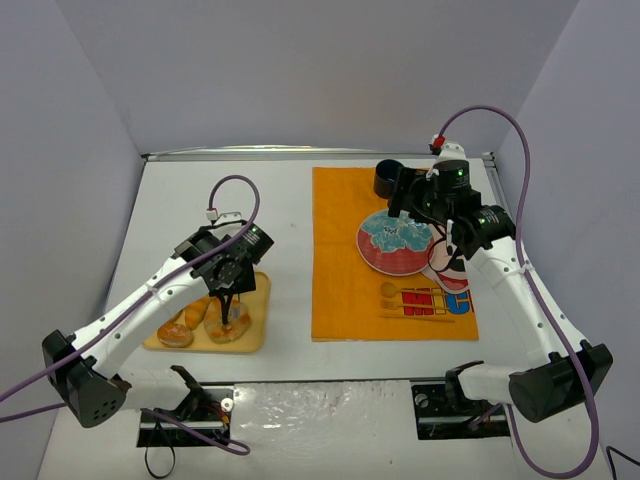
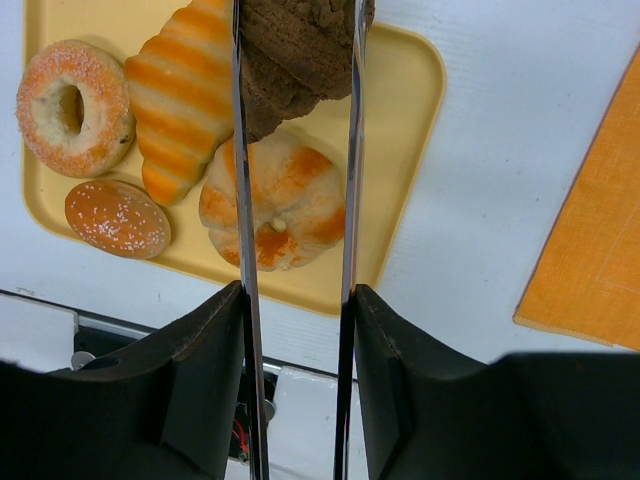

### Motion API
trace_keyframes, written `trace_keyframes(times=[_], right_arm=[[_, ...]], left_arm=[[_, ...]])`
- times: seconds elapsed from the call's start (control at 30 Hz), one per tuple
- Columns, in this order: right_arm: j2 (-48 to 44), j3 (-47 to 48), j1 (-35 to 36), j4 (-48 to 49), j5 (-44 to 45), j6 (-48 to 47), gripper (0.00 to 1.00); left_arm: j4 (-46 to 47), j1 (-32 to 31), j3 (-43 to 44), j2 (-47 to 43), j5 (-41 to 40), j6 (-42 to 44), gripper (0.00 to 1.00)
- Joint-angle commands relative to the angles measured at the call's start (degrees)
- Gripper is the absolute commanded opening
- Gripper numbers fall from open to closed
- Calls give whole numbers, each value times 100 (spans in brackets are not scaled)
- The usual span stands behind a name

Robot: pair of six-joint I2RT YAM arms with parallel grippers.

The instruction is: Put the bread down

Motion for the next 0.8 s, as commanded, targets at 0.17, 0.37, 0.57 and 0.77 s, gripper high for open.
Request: trace_keyframes(times=[0.17, 0.37, 0.57, 0.77], right_arm=[[-176, 187, 41, 80, 268, -43, 100], [-256, 186, 37, 44, 540, 2, 100], [-352, 169, 20, -47, 974, 109, 100], [-447, 194, -66, -234, 1563, 209, 100]], left_arm=[[130, -19, 619, 119, -221, 179, 0], [181, -19, 849, 285, -163, 296, 0], [302, -36, 1395, 746, -105, 552, 0], [551, -56, 2199, 1428, 107, 812, 0]])
